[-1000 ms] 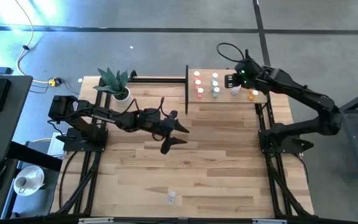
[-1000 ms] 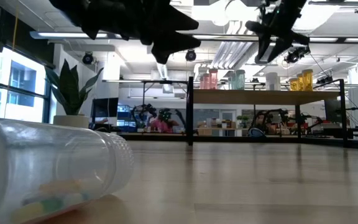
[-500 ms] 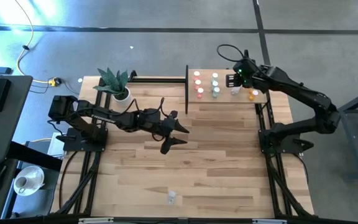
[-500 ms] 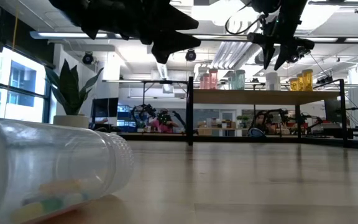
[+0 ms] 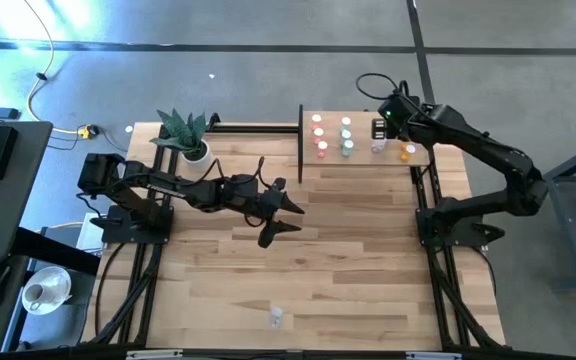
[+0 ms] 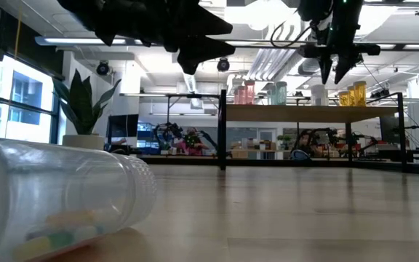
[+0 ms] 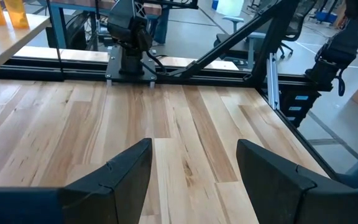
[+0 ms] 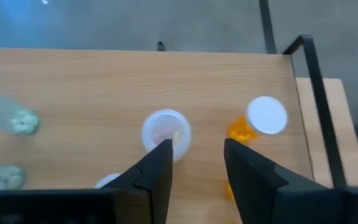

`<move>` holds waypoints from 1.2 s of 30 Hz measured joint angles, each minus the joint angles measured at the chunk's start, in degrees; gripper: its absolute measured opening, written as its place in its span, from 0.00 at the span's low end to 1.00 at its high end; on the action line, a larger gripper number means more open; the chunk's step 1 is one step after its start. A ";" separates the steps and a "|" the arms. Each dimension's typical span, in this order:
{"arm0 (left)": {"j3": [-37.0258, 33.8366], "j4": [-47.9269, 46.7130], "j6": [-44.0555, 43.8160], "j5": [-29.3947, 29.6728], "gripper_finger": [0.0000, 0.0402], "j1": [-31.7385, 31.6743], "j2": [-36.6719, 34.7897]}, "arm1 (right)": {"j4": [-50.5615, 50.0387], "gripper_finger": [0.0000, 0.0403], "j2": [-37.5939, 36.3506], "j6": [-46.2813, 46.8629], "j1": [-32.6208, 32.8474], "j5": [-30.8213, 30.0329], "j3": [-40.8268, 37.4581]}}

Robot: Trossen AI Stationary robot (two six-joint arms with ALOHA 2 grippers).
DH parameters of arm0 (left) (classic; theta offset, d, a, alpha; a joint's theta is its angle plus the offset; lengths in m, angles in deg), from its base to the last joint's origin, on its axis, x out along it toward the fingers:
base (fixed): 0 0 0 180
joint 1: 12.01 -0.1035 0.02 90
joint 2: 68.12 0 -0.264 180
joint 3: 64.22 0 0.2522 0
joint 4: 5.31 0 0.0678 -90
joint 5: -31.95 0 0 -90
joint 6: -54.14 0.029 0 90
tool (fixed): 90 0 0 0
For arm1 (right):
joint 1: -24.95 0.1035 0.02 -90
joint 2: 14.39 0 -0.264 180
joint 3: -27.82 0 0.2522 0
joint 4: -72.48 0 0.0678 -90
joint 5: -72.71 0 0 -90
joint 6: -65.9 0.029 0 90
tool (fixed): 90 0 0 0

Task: Pick and place medicine bottles onto shelf by color
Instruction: Adjust the transparent pill bottle on the shelf

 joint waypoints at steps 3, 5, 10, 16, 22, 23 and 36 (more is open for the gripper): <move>0.00 0.01 0.11 0.00 0.56 0.00 0.00 | -0.62 0.30 0.00 -0.02 -0.45 -0.04 0.00; 0.00 0.23 0.07 0.01 0.56 0.00 0.00 | -0.79 0.26 0.00 -0.06 -0.45 -0.04 0.00; 0.00 1.08 -0.01 0.00 0.56 0.00 0.00 | -0.78 0.16 0.00 -0.15 -0.45 -0.02 0.00; 0.00 1.07 -0.02 0.02 0.56 0.01 0.00 | -0.80 0.05 0.00 -0.20 -0.45 -0.03 0.00; 0.00 1.07 -0.02 0.01 0.56 0.01 0.00 | -2.80 0.01 0.01 1.22 -0.45 -0.02 -0.01; 0.00 1.07 -0.02 0.00 0.56 0.00 0.00 | -3.46 0.01 0.17 1.57 -0.49 -0.04 -0.02; 0.00 1.25 0.00 0.00 0.56 0.01 0.00 | -4.31 0.00 4.83 0.29 -1.14 -0.19 -0.07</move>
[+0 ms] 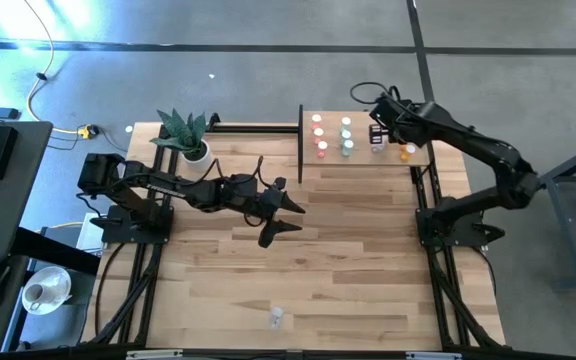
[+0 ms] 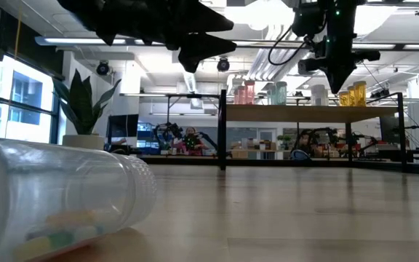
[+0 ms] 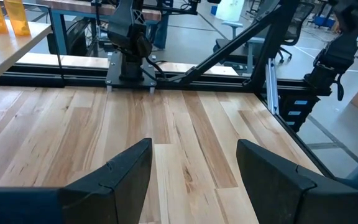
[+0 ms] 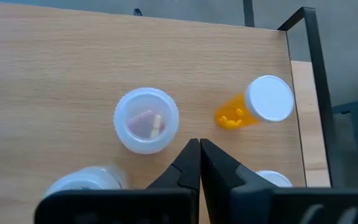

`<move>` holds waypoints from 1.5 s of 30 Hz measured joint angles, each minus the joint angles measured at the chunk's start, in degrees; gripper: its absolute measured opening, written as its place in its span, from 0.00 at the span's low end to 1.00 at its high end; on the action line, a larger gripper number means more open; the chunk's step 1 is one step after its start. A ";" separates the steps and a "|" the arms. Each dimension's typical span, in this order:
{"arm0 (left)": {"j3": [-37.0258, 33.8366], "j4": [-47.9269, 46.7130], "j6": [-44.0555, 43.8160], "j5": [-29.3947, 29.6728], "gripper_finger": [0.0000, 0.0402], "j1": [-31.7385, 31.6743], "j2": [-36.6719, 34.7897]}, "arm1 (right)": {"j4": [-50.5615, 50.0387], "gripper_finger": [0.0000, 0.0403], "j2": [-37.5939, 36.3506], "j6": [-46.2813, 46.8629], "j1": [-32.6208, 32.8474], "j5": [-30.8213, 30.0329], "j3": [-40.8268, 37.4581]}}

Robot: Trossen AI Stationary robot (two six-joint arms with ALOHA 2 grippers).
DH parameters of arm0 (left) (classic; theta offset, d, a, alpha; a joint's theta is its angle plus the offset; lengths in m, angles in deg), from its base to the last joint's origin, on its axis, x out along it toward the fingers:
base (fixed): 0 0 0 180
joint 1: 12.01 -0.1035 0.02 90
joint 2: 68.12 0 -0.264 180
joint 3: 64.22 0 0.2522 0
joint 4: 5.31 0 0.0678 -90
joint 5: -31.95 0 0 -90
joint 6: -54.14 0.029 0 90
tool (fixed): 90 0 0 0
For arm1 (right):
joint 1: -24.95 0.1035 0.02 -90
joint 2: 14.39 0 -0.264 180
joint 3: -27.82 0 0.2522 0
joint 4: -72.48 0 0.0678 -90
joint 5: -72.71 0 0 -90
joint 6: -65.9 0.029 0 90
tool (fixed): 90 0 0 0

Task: Pick and place medicine bottles onto shelf by color
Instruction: Adjust the transparent pill bottle on the shelf

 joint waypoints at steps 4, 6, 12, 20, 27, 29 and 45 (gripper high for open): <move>0.00 0.00 0.00 0.00 0.56 -0.01 0.00 | 0.88 0.00 1.16 -0.45 -0.31 -0.19 0.00; 0.00 0.01 0.00 0.02 0.56 -0.01 0.00 | 1.55 0.00 1.38 -0.56 -0.33 -0.68 0.00; 0.00 0.00 0.05 0.02 0.56 -0.01 0.00 | 3.51 0.00 1.40 -2.96 -0.31 -0.44 0.00; 0.00 0.00 0.03 0.02 0.56 -0.01 0.00 | 3.81 0.00 1.40 -6.33 -0.31 1.75 0.00; 0.00 0.01 0.09 0.02 0.56 -0.01 0.00 | 3.84 0.00 1.40 -4.42 -0.33 -0.72 0.00; 0.00 0.00 0.07 0.02 0.56 -0.01 0.00 | 3.90 0.00 1.40 -3.99 -0.33 -1.02 0.00; 0.00 0.02 0.03 0.02 0.56 0.00 0.00 | 8.21 0.00 1.46 -10.51 -1.03 3.45 0.00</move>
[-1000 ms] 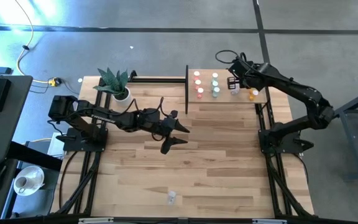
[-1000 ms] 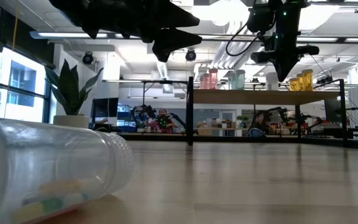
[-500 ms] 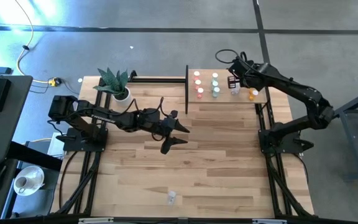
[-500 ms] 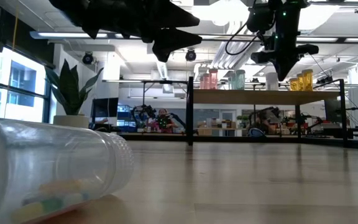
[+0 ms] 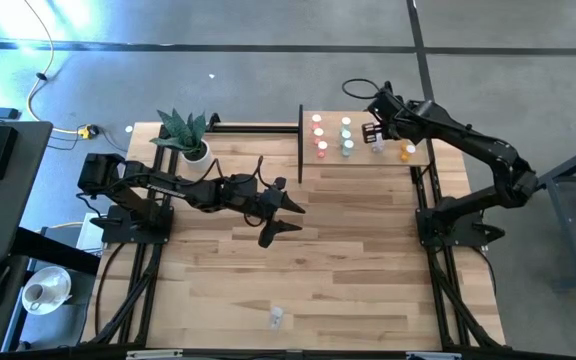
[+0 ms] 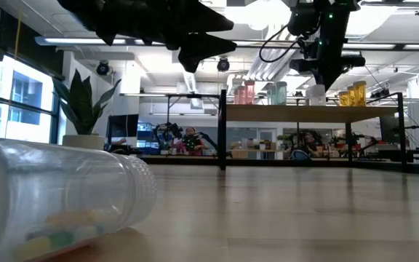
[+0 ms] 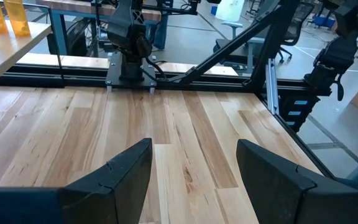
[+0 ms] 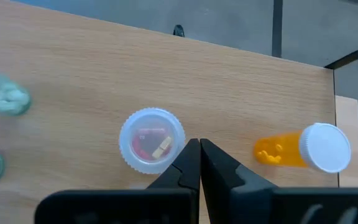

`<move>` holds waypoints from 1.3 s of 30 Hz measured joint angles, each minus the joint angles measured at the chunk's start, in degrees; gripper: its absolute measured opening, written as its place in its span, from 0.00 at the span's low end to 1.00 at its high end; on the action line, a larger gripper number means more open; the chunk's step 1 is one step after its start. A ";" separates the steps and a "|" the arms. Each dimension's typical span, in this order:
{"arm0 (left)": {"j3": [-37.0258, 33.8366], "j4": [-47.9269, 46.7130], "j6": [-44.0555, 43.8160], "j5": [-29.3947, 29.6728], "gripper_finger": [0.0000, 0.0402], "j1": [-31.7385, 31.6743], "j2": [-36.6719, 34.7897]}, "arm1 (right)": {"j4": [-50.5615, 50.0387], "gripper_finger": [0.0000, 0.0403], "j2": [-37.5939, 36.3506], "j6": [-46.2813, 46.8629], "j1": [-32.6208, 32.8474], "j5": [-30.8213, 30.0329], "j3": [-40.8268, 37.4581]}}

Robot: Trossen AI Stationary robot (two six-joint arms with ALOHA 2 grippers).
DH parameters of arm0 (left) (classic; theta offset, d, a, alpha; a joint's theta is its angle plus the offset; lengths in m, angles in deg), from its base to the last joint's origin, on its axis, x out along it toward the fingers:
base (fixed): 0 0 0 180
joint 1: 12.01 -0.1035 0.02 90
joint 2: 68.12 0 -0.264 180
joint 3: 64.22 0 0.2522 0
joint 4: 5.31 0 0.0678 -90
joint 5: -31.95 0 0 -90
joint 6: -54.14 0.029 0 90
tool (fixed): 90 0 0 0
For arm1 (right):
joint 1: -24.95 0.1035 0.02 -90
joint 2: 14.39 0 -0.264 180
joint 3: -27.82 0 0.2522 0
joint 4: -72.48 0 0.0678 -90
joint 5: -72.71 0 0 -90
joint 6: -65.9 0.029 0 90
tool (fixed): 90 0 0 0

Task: Pick and place medicine bottles onto shelf by color
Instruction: Adjust the transparent pill bottle on the shelf, then put the transparent pill bottle on the shelf aligned with the other transparent pill bottles

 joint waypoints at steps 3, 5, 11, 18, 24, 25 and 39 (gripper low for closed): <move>0.00 0.02 0.07 0.00 0.56 -0.01 0.00 | 0.06 0.00 0.00 -0.32 0.00 0.08 0.00; 0.00 0.02 0.08 0.00 0.56 -0.01 0.00 | 0.12 0.00 0.00 -0.95 0.00 0.34 0.00; 0.00 0.02 0.09 0.00 0.56 -0.01 0.00 | 0.24 0.00 0.00 -3.09 0.00 -0.23 0.00; 0.00 0.00 0.02 0.00 0.56 -0.01 0.00 | 0.12 0.00 -0.70 -3.55 0.02 -0.85 0.00; 0.00 -1.51 -0.56 0.00 0.56 -0.01 -0.95 | 0.13 0.00 -5.47 -5.16 1.18 -1.03 0.02; 0.07 -1.84 -0.85 0.02 0.56 -0.01 -1.36 | 0.13 0.00 -6.61 -5.70 1.92 -1.05 0.02; 0.09 -16.62 0.90 3.48 0.56 4.42 -8.20 | -1.56 0.00 -13.41 -1.91 31.91 -0.57 0.09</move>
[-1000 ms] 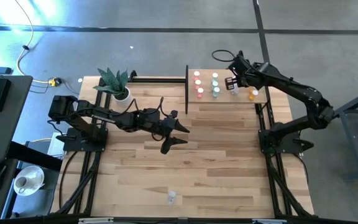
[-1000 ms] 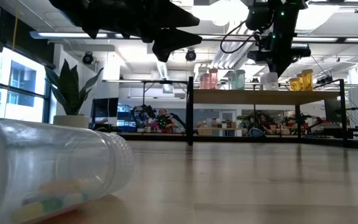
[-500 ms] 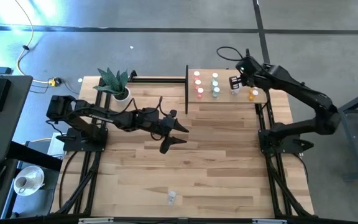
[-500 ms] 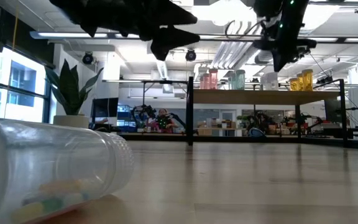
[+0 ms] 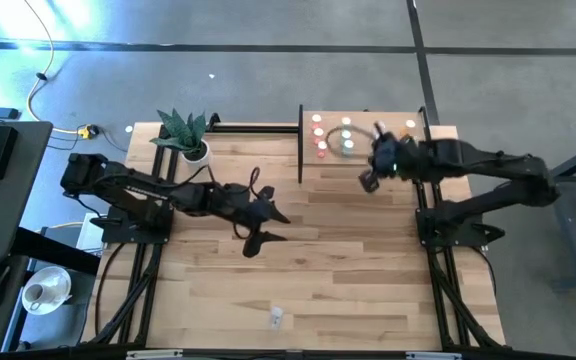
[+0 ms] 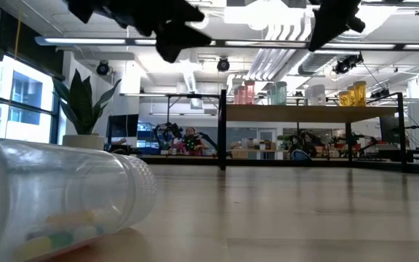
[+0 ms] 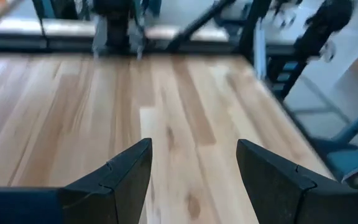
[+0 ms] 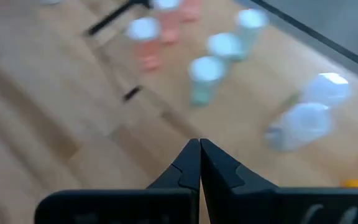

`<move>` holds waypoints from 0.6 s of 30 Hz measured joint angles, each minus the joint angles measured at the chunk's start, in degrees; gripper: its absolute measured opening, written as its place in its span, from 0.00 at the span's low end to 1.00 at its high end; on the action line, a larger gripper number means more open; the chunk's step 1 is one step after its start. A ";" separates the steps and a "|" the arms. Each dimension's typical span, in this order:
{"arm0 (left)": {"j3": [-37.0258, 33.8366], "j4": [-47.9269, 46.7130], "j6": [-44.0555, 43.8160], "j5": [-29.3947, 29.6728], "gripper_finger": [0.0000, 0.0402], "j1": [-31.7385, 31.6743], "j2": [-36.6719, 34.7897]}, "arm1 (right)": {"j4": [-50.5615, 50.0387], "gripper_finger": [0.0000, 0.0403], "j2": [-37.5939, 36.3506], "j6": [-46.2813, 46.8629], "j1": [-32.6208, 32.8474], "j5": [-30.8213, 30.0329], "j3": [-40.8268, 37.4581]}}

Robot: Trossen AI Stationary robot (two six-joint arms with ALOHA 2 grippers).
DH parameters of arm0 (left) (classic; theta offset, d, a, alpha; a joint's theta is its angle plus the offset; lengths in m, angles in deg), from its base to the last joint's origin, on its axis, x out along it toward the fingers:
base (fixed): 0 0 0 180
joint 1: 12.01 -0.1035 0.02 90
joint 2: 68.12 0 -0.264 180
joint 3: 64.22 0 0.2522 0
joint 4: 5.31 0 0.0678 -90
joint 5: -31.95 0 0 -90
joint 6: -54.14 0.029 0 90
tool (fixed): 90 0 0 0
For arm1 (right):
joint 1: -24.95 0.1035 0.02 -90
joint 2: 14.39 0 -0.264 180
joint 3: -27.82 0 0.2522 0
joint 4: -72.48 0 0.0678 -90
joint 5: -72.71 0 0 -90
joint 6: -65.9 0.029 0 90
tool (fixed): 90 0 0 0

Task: Pick and place medicine bottles onto shelf by color
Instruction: Put the transparent pill bottle on the shelf aligned with the other transparent pill bottles

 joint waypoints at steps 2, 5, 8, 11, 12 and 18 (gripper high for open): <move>-0.50 -1.80 -0.28 2.24 0.56 0.92 0.04 | -0.01 0.00 0.56 1.66 4.71 -0.73 0.00; -3.18 -0.41 -1.74 5.32 0.56 1.69 0.04 | 0.25 0.00 1.85 4.16 10.88 -1.39 0.00; -6.08 1.10 -4.08 6.11 0.56 1.82 0.03 | 0.74 0.00 3.87 5.74 16.12 -1.79 0.00; -8.50 3.35 -6.56 6.02 0.56 2.51 -0.06 | 2.24 0.00 6.37 6.00 20.53 -1.90 0.00; -9.07 3.35 -7.19 6.01 0.56 3.00 -0.07 | 2.99 0.00 7.32 5.96 21.85 -1.96 0.00; -11.67 3.32 -10.60 9.61 0.56 7.79 -0.07 | 8.43 0.00 13.36 1.95 28.22 -1.60 -0.02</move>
